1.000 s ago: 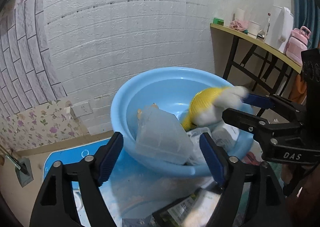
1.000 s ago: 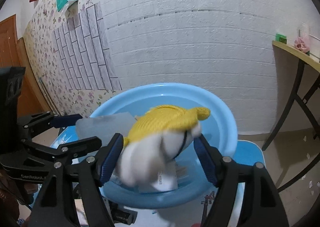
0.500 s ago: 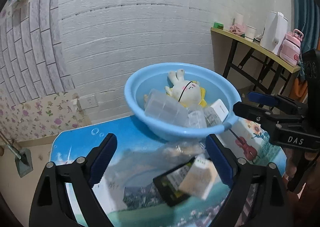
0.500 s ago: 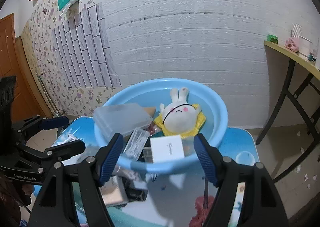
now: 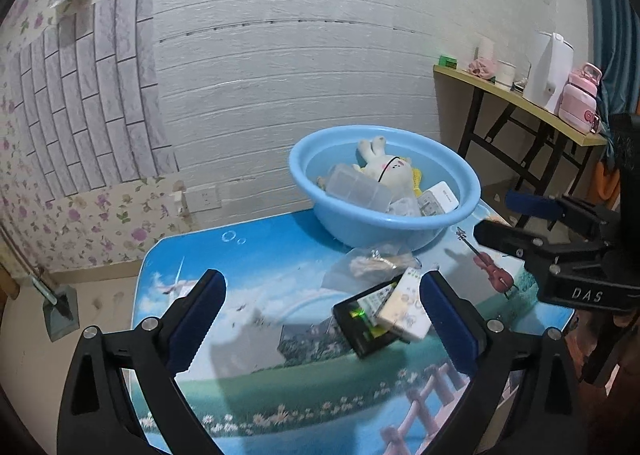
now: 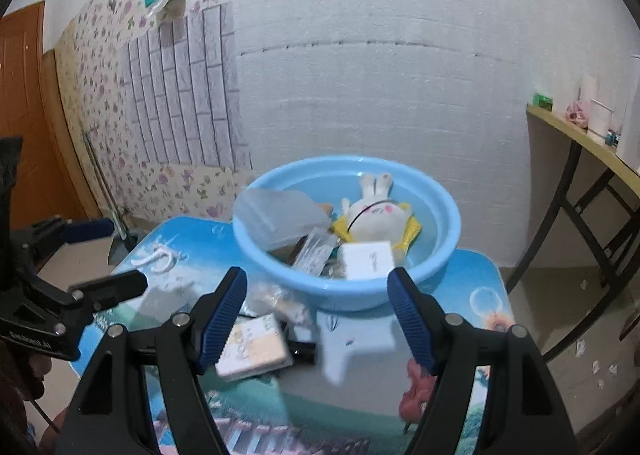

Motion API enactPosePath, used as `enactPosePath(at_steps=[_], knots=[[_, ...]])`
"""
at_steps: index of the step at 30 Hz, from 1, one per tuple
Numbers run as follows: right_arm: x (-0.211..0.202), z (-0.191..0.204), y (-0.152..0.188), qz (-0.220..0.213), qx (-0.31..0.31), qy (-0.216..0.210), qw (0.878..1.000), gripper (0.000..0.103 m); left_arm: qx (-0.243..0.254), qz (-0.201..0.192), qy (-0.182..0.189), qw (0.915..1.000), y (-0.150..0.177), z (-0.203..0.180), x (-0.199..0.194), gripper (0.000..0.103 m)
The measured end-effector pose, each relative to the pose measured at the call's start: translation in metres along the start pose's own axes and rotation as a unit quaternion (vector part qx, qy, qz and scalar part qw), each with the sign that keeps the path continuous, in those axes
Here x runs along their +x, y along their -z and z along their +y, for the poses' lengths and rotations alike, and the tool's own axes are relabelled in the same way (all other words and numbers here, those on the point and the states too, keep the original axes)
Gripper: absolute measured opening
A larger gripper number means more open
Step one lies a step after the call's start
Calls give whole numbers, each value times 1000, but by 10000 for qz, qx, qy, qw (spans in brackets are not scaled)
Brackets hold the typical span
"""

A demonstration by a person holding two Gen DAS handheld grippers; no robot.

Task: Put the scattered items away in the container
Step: 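Move both grippers back toward the Face tissue pack and black box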

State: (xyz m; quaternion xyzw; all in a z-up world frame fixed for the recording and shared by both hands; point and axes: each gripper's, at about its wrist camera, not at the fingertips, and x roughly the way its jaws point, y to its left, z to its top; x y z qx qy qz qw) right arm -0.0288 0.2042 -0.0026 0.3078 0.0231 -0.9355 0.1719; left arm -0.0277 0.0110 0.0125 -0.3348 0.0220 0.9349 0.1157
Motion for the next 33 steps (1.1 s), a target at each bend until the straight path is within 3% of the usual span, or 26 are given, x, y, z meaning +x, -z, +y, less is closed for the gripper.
enactPosePath(at_steps=[10, 14, 21, 25, 33], knots=[[-3, 13, 12, 277, 118, -257, 9992, 73, -118, 98, -64, 9999, 14, 7, -8, 103], [-5, 13, 14, 312, 173, -388, 9986, 92, -130, 158, -111, 9997, 19, 7, -7, 103], [-12, 12, 15, 155, 257, -338, 9990, 103, -82, 125, -241, 9996, 22, 3, -7, 103], [-13, 4, 17, 23, 547, -248, 9982, 103, -271, 171, -252, 9992, 27, 10, -3, 103], [8, 6, 29, 506, 555, -260, 9968, 103, -364, 412, -340, 9979, 42, 20, 10, 103]])
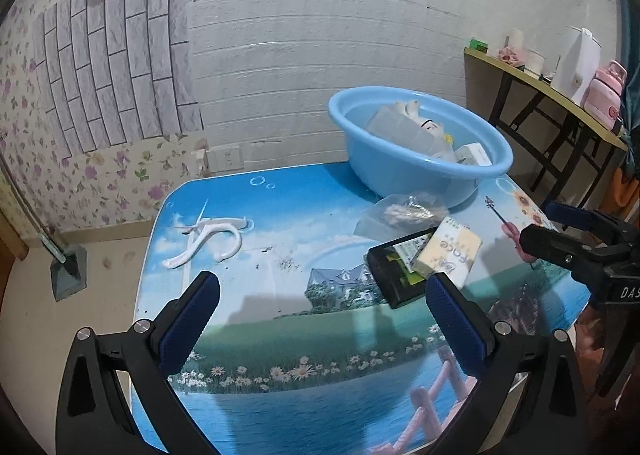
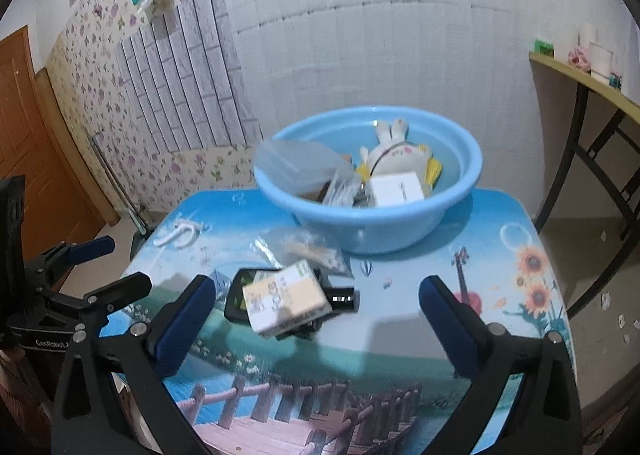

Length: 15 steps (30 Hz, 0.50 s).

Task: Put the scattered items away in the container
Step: 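Move both grippers back toward the Face tissue pack and black box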

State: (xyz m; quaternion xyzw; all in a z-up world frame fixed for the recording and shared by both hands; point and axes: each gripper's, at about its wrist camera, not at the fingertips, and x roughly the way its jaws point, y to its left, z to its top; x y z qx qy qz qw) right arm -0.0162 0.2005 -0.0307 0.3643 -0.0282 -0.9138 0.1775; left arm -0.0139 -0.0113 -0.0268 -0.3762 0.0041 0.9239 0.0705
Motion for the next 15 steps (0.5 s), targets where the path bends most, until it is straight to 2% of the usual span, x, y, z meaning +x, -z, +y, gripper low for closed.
enactPosePath(at_steps=[5, 15], knots=[[15, 3, 7, 405, -223, 94, 9989, 103, -109, 206, 124, 9997, 7, 9, 8, 103], [24, 0, 14, 551, -222, 93, 9982, 103, -174, 364, 49, 9992, 16, 19, 20, 103]])
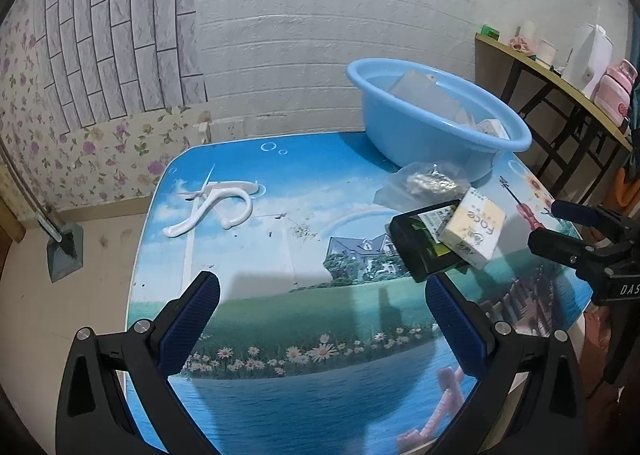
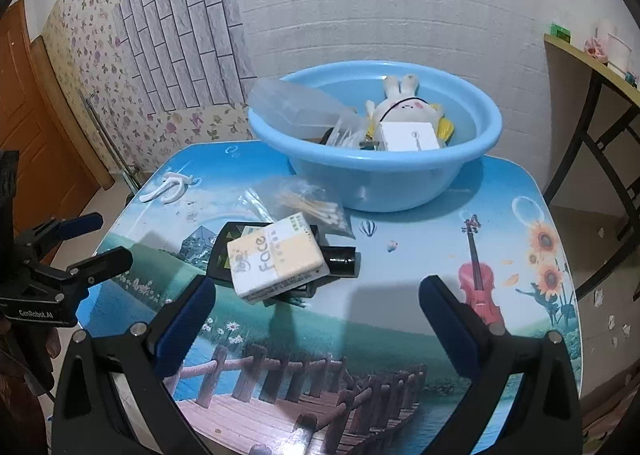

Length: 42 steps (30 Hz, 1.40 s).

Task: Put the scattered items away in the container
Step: 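Move both grippers back toward the Face tissue pack and black box, then grasp the white hook with the left gripper while the right gripper grasps the Face tissue pack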

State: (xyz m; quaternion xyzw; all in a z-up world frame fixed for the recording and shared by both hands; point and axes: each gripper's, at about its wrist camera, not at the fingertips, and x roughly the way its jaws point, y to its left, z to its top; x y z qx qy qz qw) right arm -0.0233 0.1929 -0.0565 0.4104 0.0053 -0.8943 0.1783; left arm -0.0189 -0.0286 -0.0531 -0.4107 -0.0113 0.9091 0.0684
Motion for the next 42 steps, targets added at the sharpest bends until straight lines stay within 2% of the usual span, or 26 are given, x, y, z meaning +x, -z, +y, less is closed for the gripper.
enactPosePath(at_steps=[20, 25, 30, 38, 40, 42], knots=[[11, -25, 7, -31, 411, 166, 9990, 103, -469, 111, -373, 9981, 7, 51, 20, 103], [11, -23, 4, -131, 432, 37, 9990, 103, -454, 87, -477, 9978, -2, 64, 28, 103], [16, -10, 1, -170, 186, -89, 9996, 103, -203, 120, -529, 9983, -21, 72, 49, 103], [32, 15, -8, -118, -333, -92, 9993, 103, -110, 489, -260, 9984, -38, 82, 94, 103], [38, 22, -10, -91, -509, -97, 9986, 103, -50, 448, -289, 9986, -41, 82, 99, 103], [42, 25, -11, -62, -630, -36, 9980, 103, -72, 496, -163, 9986, -43, 84, 107, 102]])
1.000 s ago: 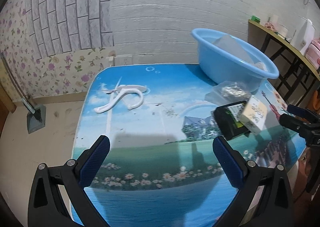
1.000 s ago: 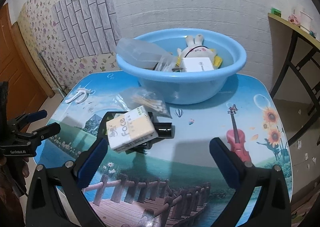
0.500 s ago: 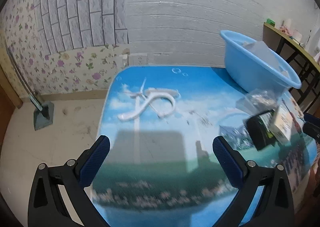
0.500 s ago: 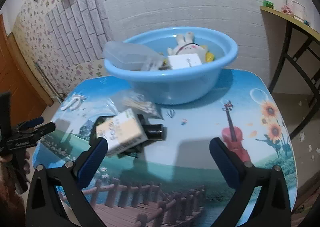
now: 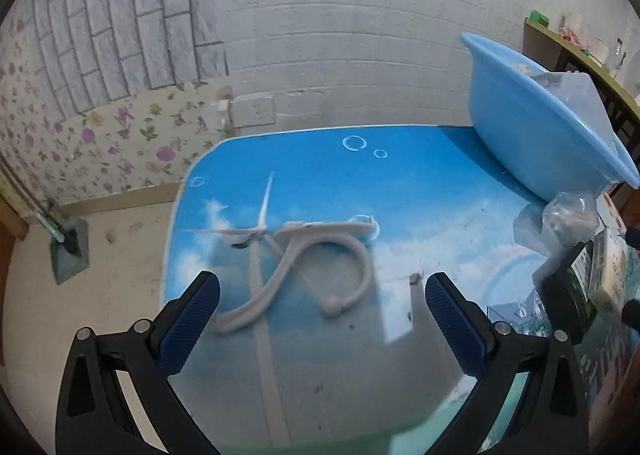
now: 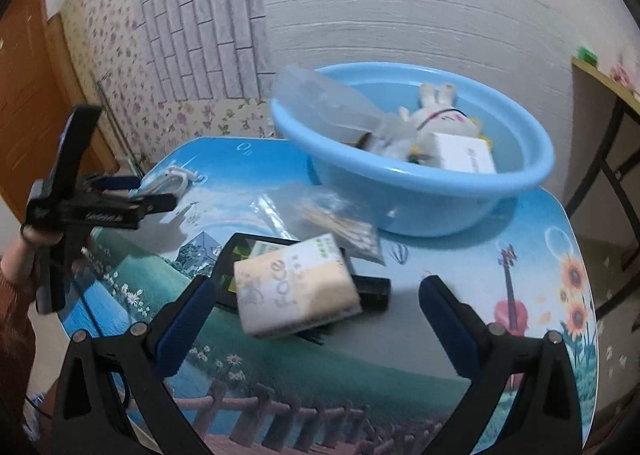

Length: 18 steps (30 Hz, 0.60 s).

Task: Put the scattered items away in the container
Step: 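Grasp the white hook with the left gripper while the right gripper grasps the Face tissue pack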

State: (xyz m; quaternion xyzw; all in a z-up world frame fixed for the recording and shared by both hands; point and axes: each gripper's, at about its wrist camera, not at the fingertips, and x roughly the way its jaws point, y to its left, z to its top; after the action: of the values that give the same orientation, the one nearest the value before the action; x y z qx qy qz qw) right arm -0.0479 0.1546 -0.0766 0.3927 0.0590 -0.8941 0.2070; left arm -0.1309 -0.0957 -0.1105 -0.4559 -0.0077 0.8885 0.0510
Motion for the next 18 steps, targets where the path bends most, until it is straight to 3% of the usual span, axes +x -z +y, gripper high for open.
enactPosePath(at_steps=[2, 3, 5, 7, 9, 11, 18], knots=[[5, 4, -1, 35, -119, 89, 9999, 103, -26, 15, 40, 10000, -1, 2, 4, 92], [8, 6, -2, 44, -149, 120, 9998, 103, 18, -36, 40, 10000, -2, 2, 2, 74], [14, 8, -2, 99, -194, 169, 9996, 103, 84, -121, 33, 9999, -2, 1, -1, 53], [18, 7, 0, 182, -184, 135, 9996, 101, 99, -121, 118, 9998, 0, 3, -3, 53], [20, 6, 1, 239, -149, 47, 9996, 79, 143, -113, 228, 9996, 4, 3, -7, 52], [17, 6, 2, 219, -198, 12, 9996, 66, 120, -117, 339, 9993, 7, 3, -12, 50], [2, -6, 5, 180, 29, -116, 9998, 66, 88, -194, 562, 9982, 22, -10, -37, 50]])
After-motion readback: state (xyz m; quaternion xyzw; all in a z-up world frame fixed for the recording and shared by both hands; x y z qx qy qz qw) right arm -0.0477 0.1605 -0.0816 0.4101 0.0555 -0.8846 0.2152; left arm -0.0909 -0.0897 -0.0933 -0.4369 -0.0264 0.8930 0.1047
